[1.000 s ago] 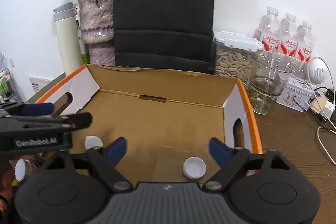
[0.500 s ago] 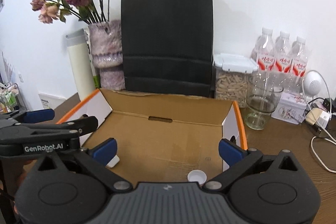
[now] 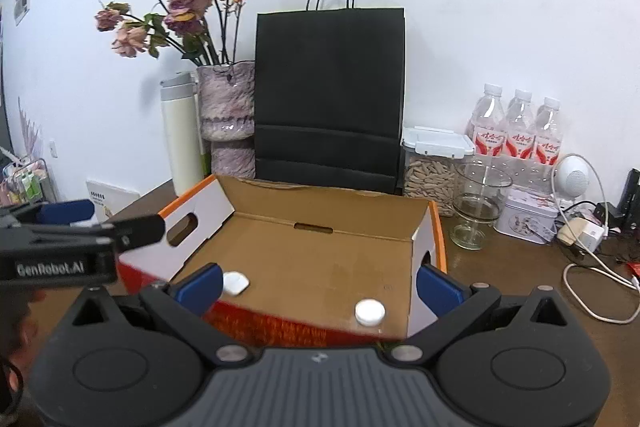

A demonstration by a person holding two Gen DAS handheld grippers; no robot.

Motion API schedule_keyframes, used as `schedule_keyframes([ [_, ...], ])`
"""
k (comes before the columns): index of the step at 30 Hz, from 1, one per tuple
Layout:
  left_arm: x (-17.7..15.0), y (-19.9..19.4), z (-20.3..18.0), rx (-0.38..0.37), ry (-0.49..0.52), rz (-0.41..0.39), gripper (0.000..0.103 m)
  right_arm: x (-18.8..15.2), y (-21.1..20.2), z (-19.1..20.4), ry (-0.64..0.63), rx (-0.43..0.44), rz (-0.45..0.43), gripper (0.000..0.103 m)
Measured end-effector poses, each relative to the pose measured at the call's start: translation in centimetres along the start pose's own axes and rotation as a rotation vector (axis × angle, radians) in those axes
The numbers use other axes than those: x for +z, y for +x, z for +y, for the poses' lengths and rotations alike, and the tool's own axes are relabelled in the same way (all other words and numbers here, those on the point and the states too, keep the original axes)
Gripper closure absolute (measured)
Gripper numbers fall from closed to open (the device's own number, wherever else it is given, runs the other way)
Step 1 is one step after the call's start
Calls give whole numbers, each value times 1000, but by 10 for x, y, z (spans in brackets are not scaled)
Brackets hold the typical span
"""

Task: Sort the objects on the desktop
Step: 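Withdraw both tools from the box back over the table, then grasp the ridged white cap with the right tool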

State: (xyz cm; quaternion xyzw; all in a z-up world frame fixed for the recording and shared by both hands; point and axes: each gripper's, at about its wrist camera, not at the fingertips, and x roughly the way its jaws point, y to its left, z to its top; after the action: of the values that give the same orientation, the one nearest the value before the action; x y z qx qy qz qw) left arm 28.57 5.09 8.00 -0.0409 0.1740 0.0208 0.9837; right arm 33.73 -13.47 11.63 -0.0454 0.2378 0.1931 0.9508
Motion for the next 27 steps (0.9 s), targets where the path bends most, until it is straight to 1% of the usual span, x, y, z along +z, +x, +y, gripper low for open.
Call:
schedule_keyframes([
  [3, -8, -18, 5, -4, -18, -17, 0, -11, -18, 1, -12, 0, -4, 0],
  [6, -18, -32, 11, -3, -31, -12, 0, -27, -36, -1, -18, -5, -2, 0],
  [8, -26, -40, 12, 0, -13, 0, 0, -39, -43, -3, -23, -8, 16, 0],
  [12, -46, -55, 16, -1, 4, 32, 0, -67, -55, -10, -41, -38, 81, 0],
  [16, -63, -65, 21, 11, -12, 67, 0, -93, -66, -20, -30, -40, 132, 0],
  [22, -82, -80, 24, 46, -35, 108, 0, -127, -79, -36, 5, -44, 185, 0],
  [27, -97, -90, 22, 66, -52, 134, 0, -149, -88, -44, -3, -38, 221, 0],
])
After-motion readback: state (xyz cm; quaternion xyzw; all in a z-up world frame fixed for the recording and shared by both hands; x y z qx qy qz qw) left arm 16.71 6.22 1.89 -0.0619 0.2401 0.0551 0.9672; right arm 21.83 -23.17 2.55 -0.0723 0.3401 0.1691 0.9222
